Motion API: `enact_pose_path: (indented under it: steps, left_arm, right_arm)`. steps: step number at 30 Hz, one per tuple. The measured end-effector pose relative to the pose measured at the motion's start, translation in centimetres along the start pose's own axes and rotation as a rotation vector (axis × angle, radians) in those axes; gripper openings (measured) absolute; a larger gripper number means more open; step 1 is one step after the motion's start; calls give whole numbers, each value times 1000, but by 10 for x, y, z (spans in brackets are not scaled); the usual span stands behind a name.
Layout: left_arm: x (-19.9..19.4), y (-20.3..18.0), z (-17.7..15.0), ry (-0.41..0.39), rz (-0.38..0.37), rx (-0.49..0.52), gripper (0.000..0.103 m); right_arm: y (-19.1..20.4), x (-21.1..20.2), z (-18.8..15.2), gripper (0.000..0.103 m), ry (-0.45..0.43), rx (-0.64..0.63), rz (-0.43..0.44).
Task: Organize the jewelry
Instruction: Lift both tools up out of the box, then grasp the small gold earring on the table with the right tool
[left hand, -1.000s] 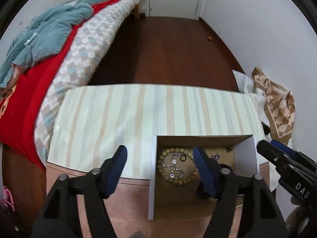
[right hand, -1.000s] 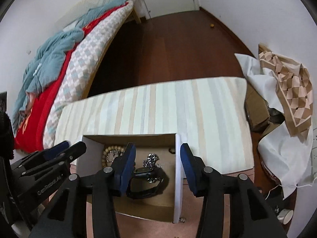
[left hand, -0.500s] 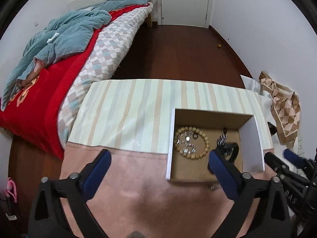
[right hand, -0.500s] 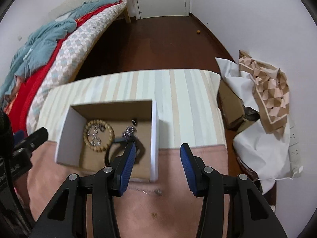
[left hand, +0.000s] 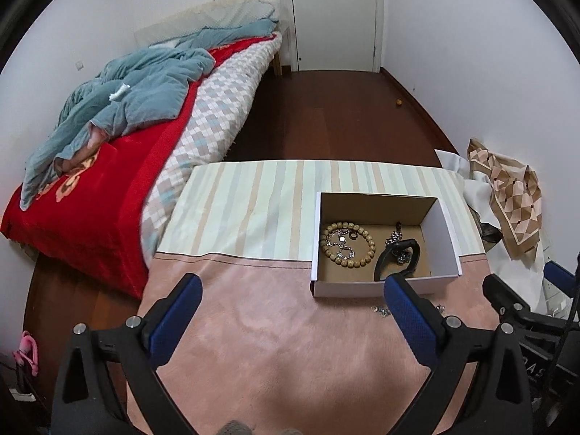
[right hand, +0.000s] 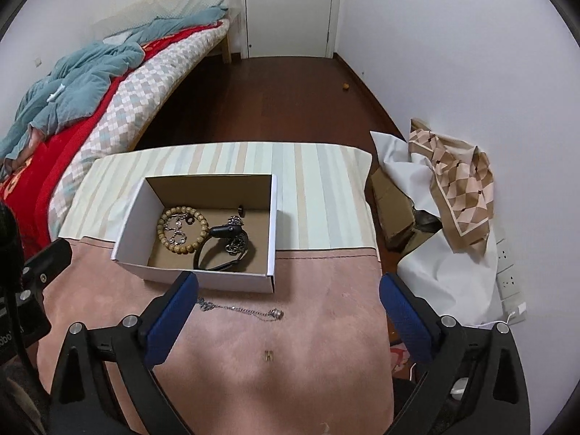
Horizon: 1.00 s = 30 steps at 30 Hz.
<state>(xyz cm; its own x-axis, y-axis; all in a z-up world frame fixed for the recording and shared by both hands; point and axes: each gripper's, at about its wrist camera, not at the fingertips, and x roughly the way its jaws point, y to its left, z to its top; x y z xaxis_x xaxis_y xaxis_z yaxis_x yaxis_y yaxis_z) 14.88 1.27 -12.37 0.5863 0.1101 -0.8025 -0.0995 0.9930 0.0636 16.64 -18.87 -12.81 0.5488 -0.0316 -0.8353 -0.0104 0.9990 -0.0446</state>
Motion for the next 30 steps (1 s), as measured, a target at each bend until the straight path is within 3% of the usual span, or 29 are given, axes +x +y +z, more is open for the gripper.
enact_pose_path:
  steps: [10,14,21,25,30]
  left_arm:
    - [-22,7,-18,-38,40,-14,103]
    - [-2,2,-37,7,84,-1,103]
    - [63,-2,-77,167,141,3,103]
    - [88,2,-92,229,161,1,103]
    - [103,3,-103,263,170,17,103]
  right_arm:
    - [-6,-37,-12,102,-33,24,44]
    - [-14,-23,-28,102,12,47,76]
    - [-27,41,-79,100,123,94,79]
    - [-27,73,-101,65,141,99,121]
    - [-15,88,-113,57,106,62,147]
